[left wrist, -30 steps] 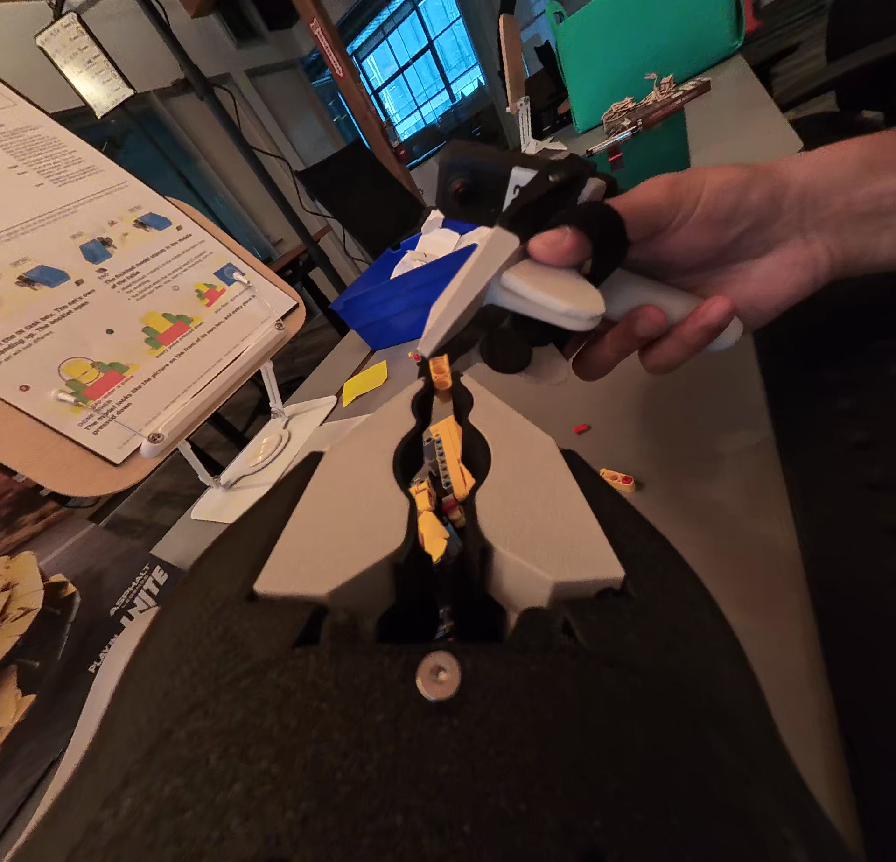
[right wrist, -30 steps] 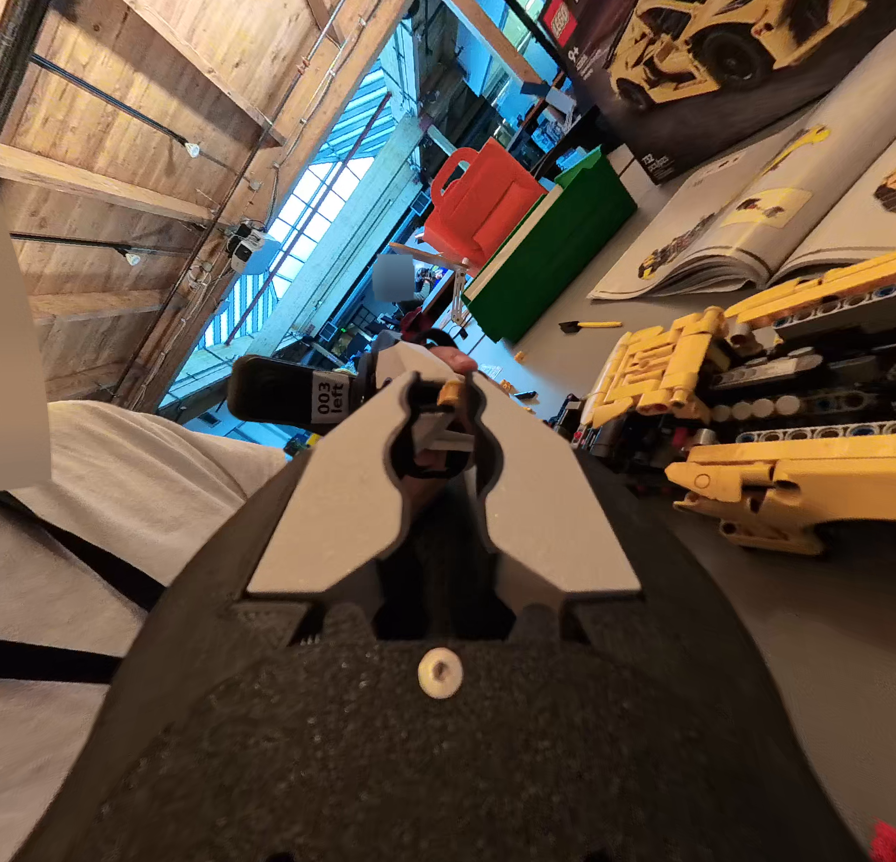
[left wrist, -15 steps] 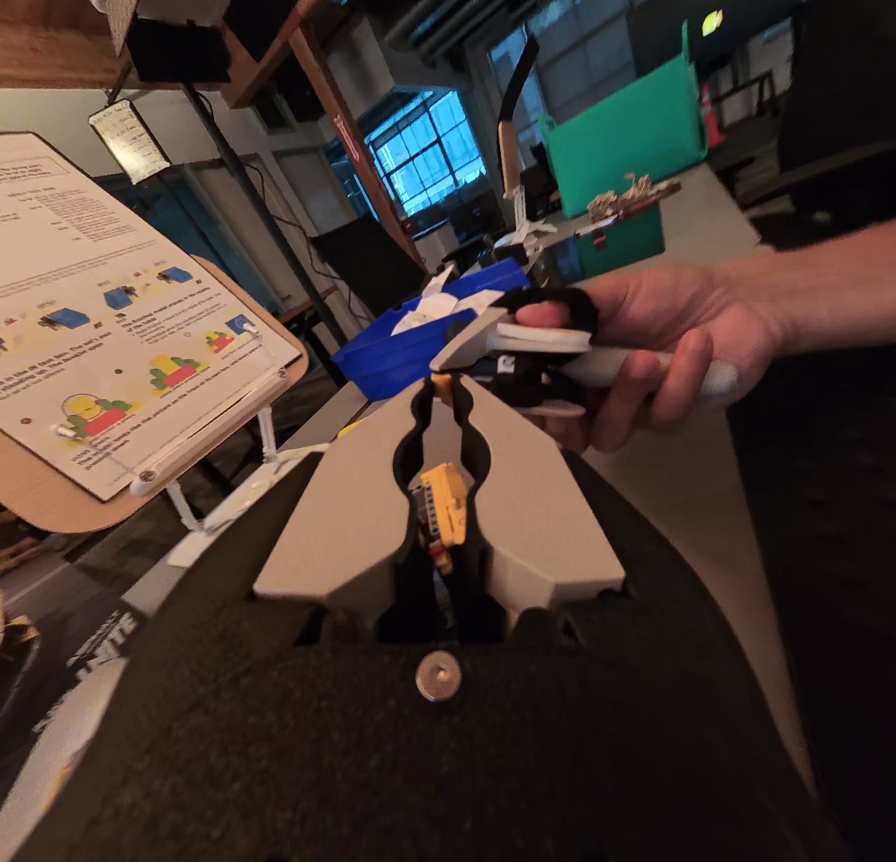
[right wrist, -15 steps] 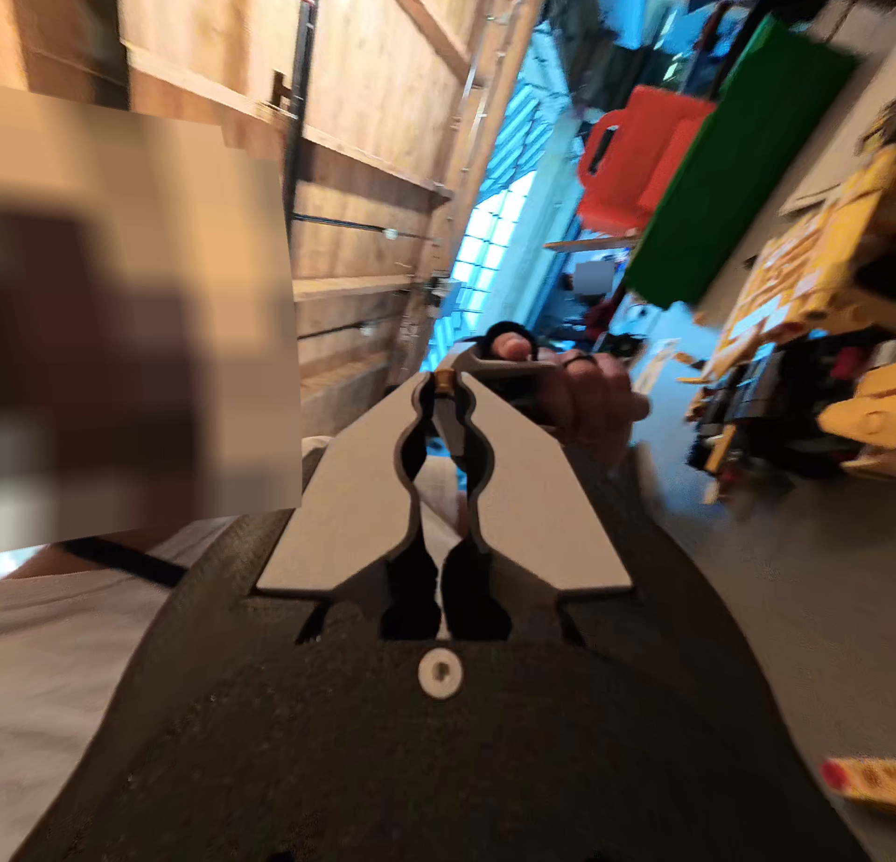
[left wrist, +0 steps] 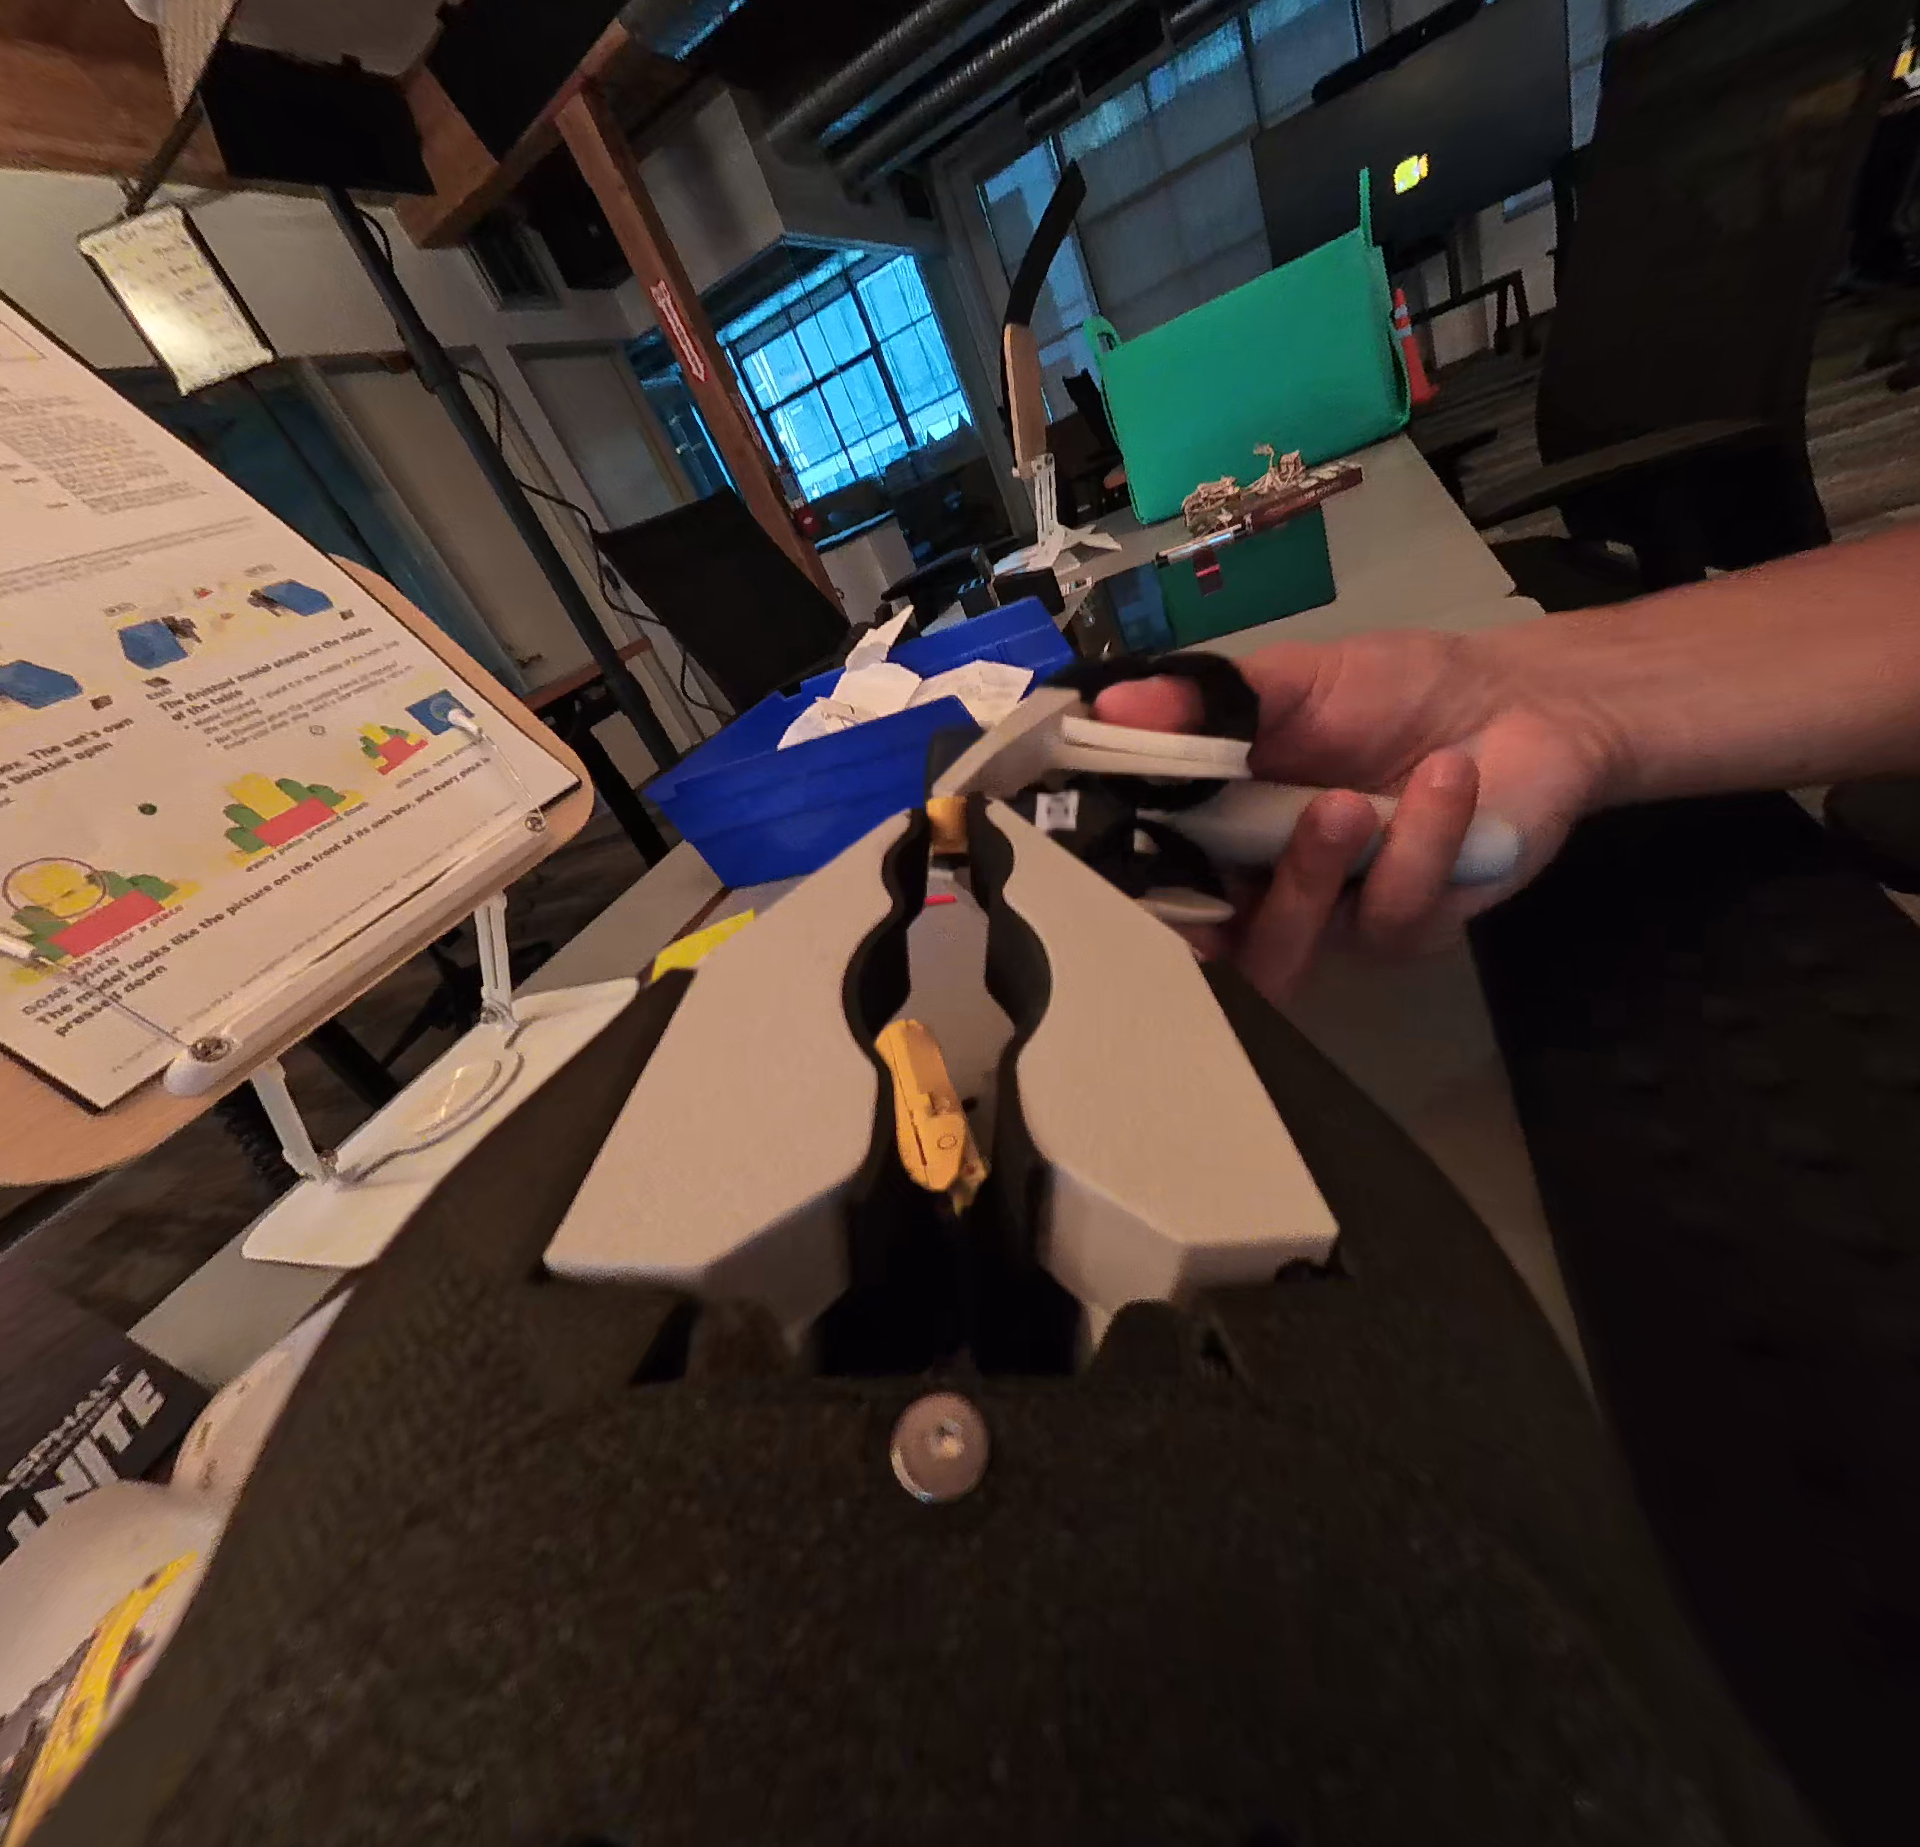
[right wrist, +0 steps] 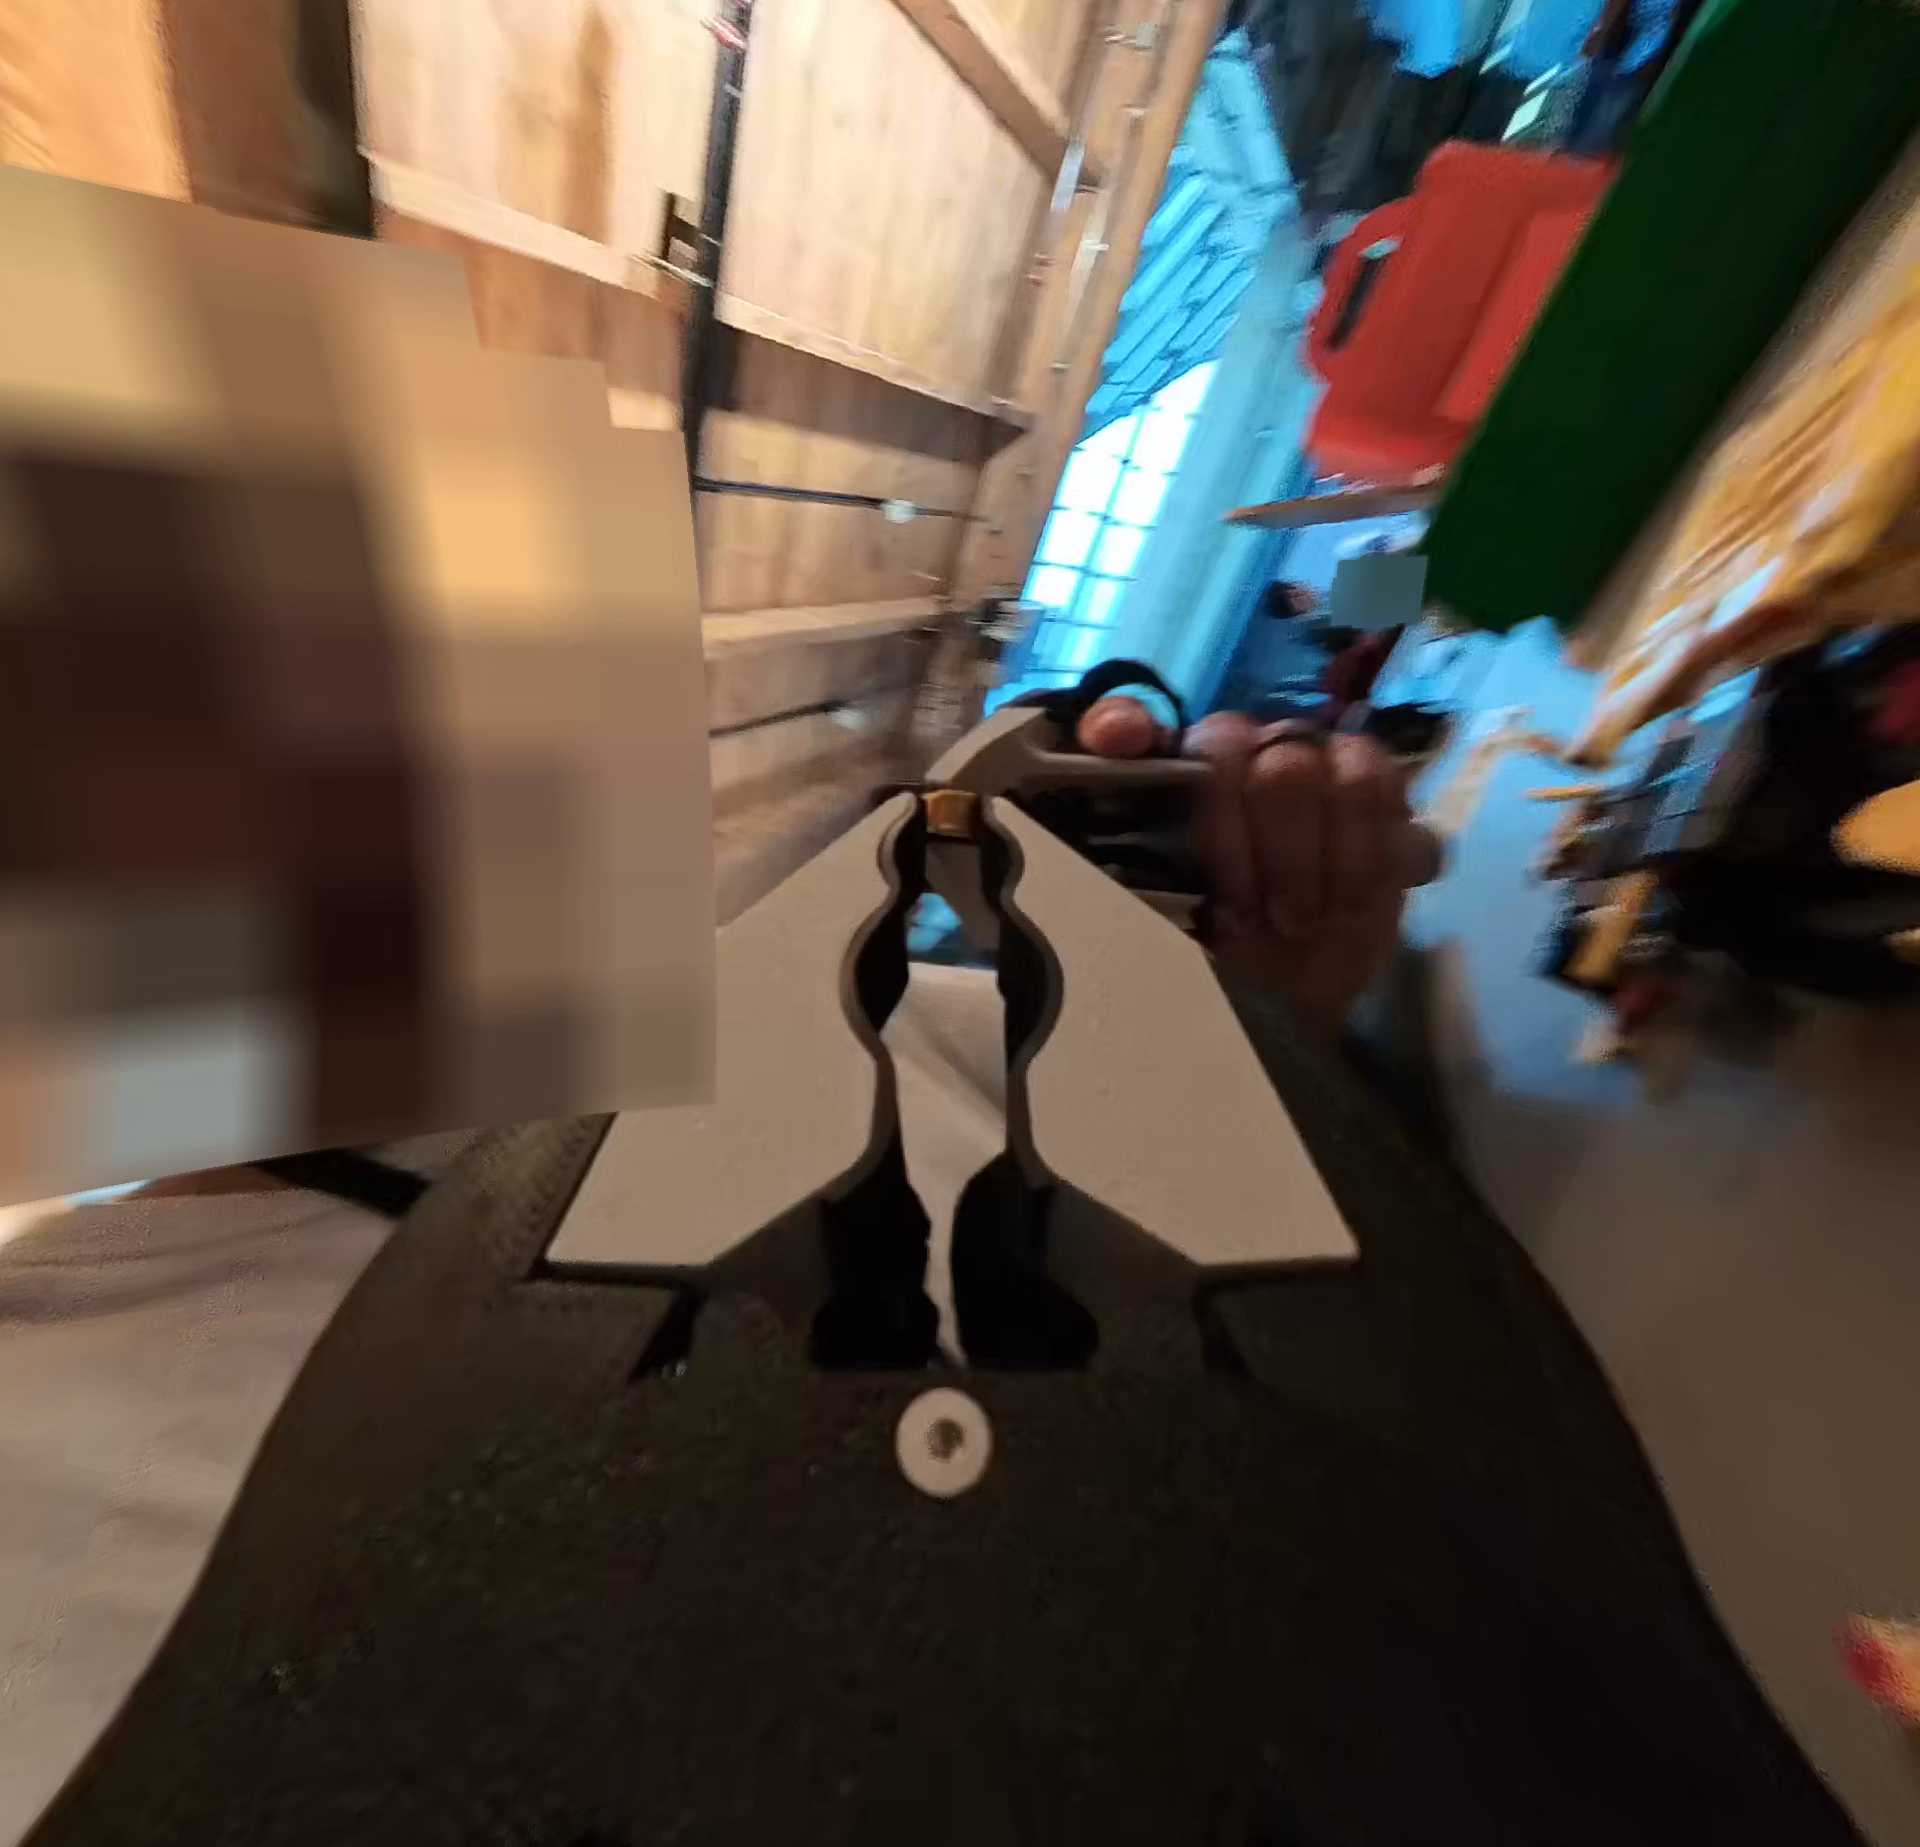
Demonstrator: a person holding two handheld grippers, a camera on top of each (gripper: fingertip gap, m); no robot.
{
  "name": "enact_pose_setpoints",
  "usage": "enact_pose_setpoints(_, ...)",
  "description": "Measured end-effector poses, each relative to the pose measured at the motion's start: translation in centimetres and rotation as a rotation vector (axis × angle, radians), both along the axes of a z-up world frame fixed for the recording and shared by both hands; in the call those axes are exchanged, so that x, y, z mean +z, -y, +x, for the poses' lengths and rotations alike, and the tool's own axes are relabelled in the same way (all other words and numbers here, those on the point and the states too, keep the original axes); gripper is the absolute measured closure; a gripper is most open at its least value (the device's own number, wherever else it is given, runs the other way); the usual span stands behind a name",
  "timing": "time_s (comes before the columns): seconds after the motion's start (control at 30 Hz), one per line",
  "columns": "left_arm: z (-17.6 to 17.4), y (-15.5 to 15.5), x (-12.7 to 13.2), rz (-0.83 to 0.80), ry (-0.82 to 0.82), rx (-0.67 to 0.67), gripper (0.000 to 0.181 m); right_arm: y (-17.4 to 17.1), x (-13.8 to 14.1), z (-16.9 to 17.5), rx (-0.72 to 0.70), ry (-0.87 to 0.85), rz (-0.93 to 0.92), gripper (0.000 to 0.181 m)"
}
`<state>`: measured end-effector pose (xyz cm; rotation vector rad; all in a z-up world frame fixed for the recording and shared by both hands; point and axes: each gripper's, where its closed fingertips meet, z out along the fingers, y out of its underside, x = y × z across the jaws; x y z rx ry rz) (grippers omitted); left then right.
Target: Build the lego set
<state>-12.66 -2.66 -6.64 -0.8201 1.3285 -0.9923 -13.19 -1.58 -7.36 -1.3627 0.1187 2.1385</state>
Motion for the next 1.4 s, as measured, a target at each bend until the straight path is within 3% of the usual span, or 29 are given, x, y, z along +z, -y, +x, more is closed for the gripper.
enact_pose_setpoints(0.03,0.1,-0.2,-0.2,-0.014,-0.017,0.007,0.174,-0.3,-0.4,1.0,-0.07,0.103,0.042,0.169)
enact_pose_setpoints(0.1,0.3,-0.9,-0.9,-0.064,-0.07,0.03,0.174,-0.8,-1.4,4.0,-0.229,0.363,0.152,0.164)
enact_pose_setpoints(0.2,0.5,-1.8,-1.7,-0.136,-0.127,0.052,0.174,-1.0,-5.7,8.6,-0.399,1.019,0.322,0.159)
enact_pose_setpoints(0.27,0.6,-2.2,-2.0,-0.163,-0.141,0.063,0.174,0.2,-9.2,10.2,-0.301,1.393,0.397,0.155)
enact_pose_setpoints(0.33,0.7,-2.2,-2.2,-0.166,-0.148,0.065,0.174,1.8,-12.2,11.0,-0.142,1.608,0.413,0.152)
enact_pose_setpoints(0.5,0.8,-2.0,-2.5,-0.163,-0.166,0.061,0.174,3.5,-14.5,9.7,0.079,1.59,0.354,0.158)
enact_pose_setpoints(0.7,0.8,-2.5,-2.6,-0.181,-0.168,0.069,0.174,3.4,-15.7,9.5,0.094,1.597,0.346,0.159)
enact_pose_setpoints(0.87,0.7,-2.6,-2.5,-0.197,-0.162,0.067,0.174,4.4,-15.0,6.8,0.146,1.426,0.356,0.158)
enact_pose_setpoints(1.03,0.7,-2.8,-2.7,-0.202,-0.17,0.072,0.174,2.4,-13.6,9.1,0.078,1.532,0.522,0.161)
enact_pose_setpoints(1.17,0.8,-2.9,-3.1,-0.201,-0.183,0.079,0.174,1.9,-14.2,10.1,0.225,1.61,0.425,0.16)
enact_pose_setpoints(1.4,1.0,-3.6,-4.0,-0.212,-0.228,0.11,0.174,2.2,-15.3,9.9,0.226,1.807,0.3,0.167)
